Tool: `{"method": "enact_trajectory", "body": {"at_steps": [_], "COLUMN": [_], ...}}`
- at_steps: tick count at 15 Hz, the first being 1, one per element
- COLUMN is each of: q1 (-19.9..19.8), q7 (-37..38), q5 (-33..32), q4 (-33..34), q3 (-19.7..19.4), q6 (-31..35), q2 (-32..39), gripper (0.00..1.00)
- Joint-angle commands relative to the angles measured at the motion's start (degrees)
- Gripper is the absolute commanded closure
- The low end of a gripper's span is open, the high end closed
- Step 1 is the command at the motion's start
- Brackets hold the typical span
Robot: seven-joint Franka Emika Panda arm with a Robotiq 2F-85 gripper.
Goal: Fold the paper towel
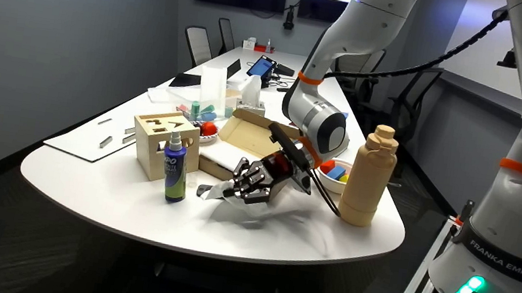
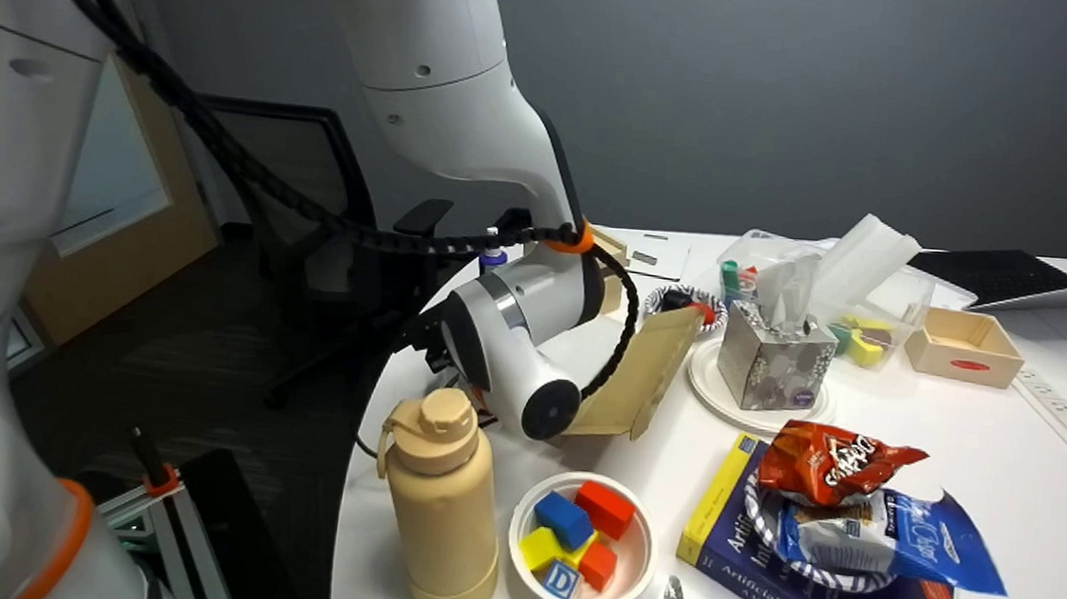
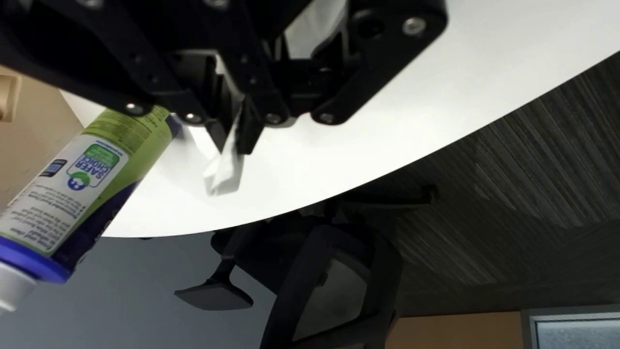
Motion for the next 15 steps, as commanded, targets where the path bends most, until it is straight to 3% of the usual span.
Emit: {"method": "enact_trajectory", "body": {"at_steps": [1,15], "q1": [0.1,0.8], "q7": [1.6,6.4], "q5": [2.3,4.7], "q4": [-3.2,-5.2], "q3": [-0.5,-1.1], "q6": [1.6,16.4], "q2": [-3.7,-6.6], "gripper": [0.98,0.98]}}
